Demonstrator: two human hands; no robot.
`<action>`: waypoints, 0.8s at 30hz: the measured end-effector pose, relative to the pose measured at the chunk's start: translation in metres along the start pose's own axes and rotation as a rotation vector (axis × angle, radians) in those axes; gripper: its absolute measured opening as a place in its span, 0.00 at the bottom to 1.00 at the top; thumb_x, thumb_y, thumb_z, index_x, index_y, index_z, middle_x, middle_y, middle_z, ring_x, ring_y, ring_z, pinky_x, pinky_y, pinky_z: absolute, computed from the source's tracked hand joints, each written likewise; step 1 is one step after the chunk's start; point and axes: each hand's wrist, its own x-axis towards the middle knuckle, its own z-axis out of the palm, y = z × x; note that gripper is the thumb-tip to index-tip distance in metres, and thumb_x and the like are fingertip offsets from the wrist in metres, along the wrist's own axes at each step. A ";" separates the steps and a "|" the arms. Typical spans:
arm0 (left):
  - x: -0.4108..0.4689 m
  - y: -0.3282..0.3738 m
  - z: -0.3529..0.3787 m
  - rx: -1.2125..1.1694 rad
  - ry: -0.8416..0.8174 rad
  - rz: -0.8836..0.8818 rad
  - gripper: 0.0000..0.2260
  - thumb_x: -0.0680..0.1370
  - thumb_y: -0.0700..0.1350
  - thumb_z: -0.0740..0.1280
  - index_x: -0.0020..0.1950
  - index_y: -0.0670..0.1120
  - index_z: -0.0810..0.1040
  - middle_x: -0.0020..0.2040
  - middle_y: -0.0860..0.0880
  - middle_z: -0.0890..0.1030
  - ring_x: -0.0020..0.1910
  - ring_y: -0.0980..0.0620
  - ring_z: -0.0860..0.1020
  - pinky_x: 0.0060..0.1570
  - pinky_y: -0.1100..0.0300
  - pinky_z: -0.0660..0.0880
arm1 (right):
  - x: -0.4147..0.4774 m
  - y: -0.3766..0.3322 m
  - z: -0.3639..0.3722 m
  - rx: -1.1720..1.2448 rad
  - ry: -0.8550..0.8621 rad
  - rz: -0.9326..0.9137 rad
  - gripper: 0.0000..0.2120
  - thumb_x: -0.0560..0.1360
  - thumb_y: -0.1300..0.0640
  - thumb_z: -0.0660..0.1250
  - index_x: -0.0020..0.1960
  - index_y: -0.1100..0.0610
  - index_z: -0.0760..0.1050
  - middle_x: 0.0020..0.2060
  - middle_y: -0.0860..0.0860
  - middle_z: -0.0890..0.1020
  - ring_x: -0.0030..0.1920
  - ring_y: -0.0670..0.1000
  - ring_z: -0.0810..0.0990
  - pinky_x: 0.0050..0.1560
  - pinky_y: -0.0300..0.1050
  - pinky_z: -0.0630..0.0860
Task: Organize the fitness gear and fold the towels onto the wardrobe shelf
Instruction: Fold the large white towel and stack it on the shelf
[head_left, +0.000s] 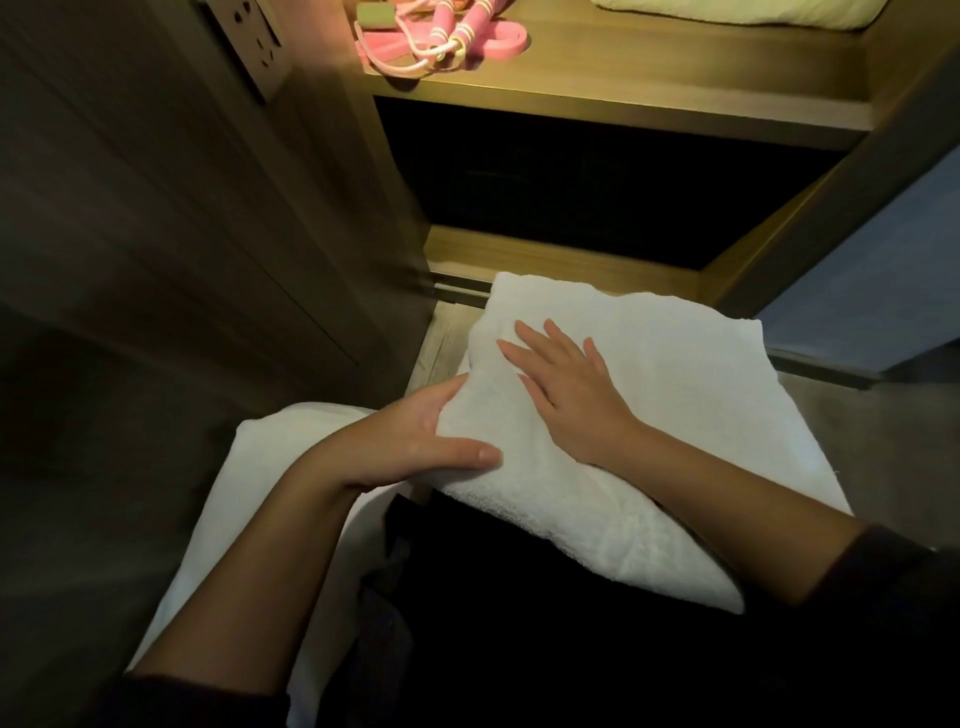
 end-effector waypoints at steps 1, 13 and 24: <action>-0.001 -0.001 0.000 0.004 0.031 0.026 0.34 0.62 0.60 0.73 0.67 0.56 0.72 0.60 0.59 0.80 0.62 0.58 0.77 0.61 0.60 0.74 | 0.001 0.000 0.000 0.026 0.011 0.003 0.23 0.84 0.46 0.46 0.78 0.44 0.55 0.79 0.44 0.52 0.79 0.50 0.44 0.77 0.60 0.40; -0.015 -0.025 -0.005 0.120 -0.122 -0.067 0.23 0.71 0.44 0.77 0.63 0.56 0.73 0.54 0.65 0.81 0.56 0.63 0.79 0.50 0.69 0.76 | 0.006 0.003 0.006 -0.055 0.026 0.015 0.24 0.83 0.45 0.47 0.79 0.44 0.55 0.79 0.44 0.52 0.79 0.49 0.44 0.77 0.62 0.40; 0.025 0.027 -0.027 0.669 -0.490 0.093 0.09 0.78 0.40 0.69 0.58 0.41 0.77 0.50 0.52 0.79 0.48 0.61 0.78 0.49 0.69 0.74 | 0.016 0.021 0.017 -0.056 0.055 -0.021 0.23 0.84 0.45 0.51 0.78 0.43 0.55 0.79 0.44 0.54 0.79 0.50 0.46 0.77 0.60 0.41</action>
